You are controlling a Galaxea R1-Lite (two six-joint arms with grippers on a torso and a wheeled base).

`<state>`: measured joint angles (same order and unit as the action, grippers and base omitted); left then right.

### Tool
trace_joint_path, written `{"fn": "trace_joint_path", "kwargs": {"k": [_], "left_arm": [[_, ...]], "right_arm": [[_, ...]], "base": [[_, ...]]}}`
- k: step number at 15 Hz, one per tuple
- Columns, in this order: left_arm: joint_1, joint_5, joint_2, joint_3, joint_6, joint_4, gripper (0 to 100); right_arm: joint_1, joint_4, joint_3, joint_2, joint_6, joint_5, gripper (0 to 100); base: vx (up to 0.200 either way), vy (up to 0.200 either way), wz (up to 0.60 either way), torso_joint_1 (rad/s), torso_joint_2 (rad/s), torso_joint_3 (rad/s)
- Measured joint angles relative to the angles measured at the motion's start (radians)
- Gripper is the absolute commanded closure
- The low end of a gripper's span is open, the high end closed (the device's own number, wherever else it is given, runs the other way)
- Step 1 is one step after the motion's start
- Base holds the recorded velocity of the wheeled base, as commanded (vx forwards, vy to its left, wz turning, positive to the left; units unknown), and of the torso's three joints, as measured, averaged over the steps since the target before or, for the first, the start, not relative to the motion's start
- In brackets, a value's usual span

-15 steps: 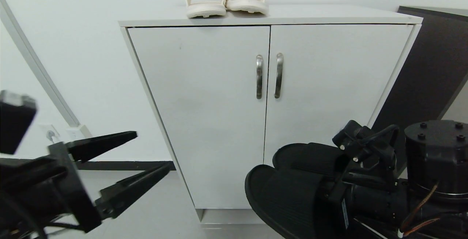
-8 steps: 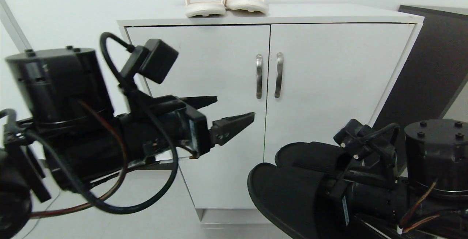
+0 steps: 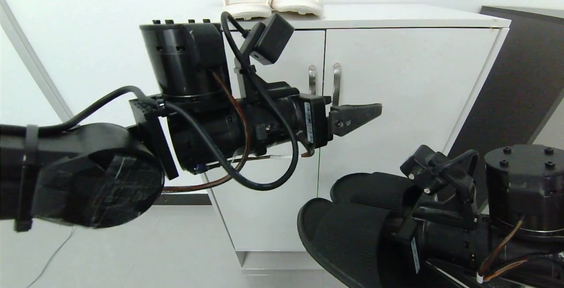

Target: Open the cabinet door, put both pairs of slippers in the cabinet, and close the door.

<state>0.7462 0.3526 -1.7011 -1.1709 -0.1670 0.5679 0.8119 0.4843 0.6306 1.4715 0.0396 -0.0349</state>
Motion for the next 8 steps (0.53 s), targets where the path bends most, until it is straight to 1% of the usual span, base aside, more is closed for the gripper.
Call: {"fn": "trace_joint_path", "kwargs": {"k": [1,2,3,4,6,8], "left_arm": [[0.0,0.015,-0.017,-0.045,-0.006,-0.04,0],[-0.011,0.049,-0.033,-0.08,-0.011,-0.08,0],[-0.026,0.078,-0.043,-0.096,-0.028,-0.087,0],[-0.035,0.089,-0.05,-0.102,-0.051,-0.089,0],[-0.04,0.093,-0.059,-0.114,-0.064,-0.09,0],[-0.047,0.085,-0.073,-0.133,-0.065,-0.093,0]], "right_arm": [[0.0,0.0,-0.003,0.0,0.0,-0.001,100],[-0.001,0.0,-0.004,0.0,0.0,-0.001,100],[-0.001,0.0,-0.005,0.0,0.001,-0.001,100],[-0.001,0.0,-0.006,0.0,0.001,-0.001,100],[-0.001,0.0,-0.006,0.0,0.001,-0.002,100],[-0.001,0.0,-0.006,-0.001,0.001,-0.002,100]], "base": [[0.0,0.0,0.0,0.0,0.0,0.0],[0.0,0.0,0.0,0.0,0.0,0.0],[0.0,0.0,0.0,0.0,0.0,0.0],[0.0,0.0,0.0,0.0,0.0,0.0],[0.0,0.0,0.0,0.0,0.0,0.0],[0.0,0.0,0.0,0.0,0.0,0.0]]}}
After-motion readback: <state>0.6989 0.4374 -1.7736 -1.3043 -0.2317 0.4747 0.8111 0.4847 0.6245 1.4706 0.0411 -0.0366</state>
